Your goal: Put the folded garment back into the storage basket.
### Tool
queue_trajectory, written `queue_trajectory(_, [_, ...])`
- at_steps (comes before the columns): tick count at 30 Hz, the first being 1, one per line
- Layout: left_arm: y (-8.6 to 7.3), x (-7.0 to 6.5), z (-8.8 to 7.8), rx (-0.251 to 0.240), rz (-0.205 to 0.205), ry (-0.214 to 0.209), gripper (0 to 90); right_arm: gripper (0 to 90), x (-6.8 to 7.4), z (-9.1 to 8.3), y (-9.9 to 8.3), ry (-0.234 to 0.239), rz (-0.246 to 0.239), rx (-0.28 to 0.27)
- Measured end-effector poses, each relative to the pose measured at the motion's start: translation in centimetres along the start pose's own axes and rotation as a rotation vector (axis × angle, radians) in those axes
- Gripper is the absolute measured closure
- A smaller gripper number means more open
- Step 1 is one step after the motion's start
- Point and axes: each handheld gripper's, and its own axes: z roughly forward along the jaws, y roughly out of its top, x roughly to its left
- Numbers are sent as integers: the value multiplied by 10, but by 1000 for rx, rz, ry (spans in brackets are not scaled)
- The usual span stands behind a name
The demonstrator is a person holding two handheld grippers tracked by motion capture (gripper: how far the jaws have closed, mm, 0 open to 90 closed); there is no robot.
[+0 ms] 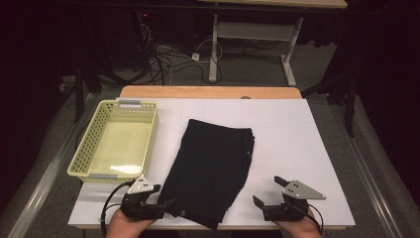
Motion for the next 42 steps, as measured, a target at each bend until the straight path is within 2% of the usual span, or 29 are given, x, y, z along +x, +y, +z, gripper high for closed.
queue_trajectory(1, [0,0,2,5,-9,-16,304,7,1,0,0,-4,-6,3])
queue_trajectory(3, [-1,4,2,25,-61,-57,334,10,1,0,0,-8,-9,1])
queue_trajectory(5, [-1,5,2,32,-69,-68,347,11,2,0,0,-11,-9,-1])
queue_trajectory(9, [-3,6,-1,65,-56,-112,359,12,7,2,4,-10,-20,-2])
queue_trajectory(13, [-4,4,0,59,-55,-107,393,13,10,7,8,-14,-34,-2])
queue_trajectory(15, [-4,4,1,56,-52,-113,469,23,11,11,13,-16,-26,-7])
queue_trajectory(16, [-5,3,3,45,-53,-150,526,32,11,13,17,-26,-15,-10])
queue_trajectory(18, [-5,4,3,45,-45,-168,574,57,8,18,25,-37,2,-16])
queue_trajectory(20, [-6,5,3,37,-36,-179,625,98,2,27,37,-75,12,-22])
queue_trajectory(24, [-6,2,2,26,-6,-163,666,191,-17,56,60,-123,61,9])
queue_trajectory(25, [-6,1,2,24,2,-158,666,191,-17,56,60,-123,61,9])
queue_trajectory(26, [-6,1,2,22,8,-154,671,242,-28,73,71,-143,76,26])
queue_trajectory(27, [-6,1,2,18,11,-154,672,263,-34,81,76,-146,87,37])
queue_trajectory(30, [-7,1,2,10,8,-158,671,303,-49,103,88,-180,106,84])
queue_trajectory(33, [-8,2,2,5,9,-164,670,330,-67,123,98,-217,155,109])
queue_trajectory(38, [-10,4,3,-6,0,-176,669,330,-89,147,99,-228,236,181])
queue_trajectory(41, [-10,4,3,-6,1,-176,669,325,-92,154,90,-229,228,276])
queue_trajectory(42, [-10,4,3,-7,1,-175,669,325,-92,153,87,-218,233,282])
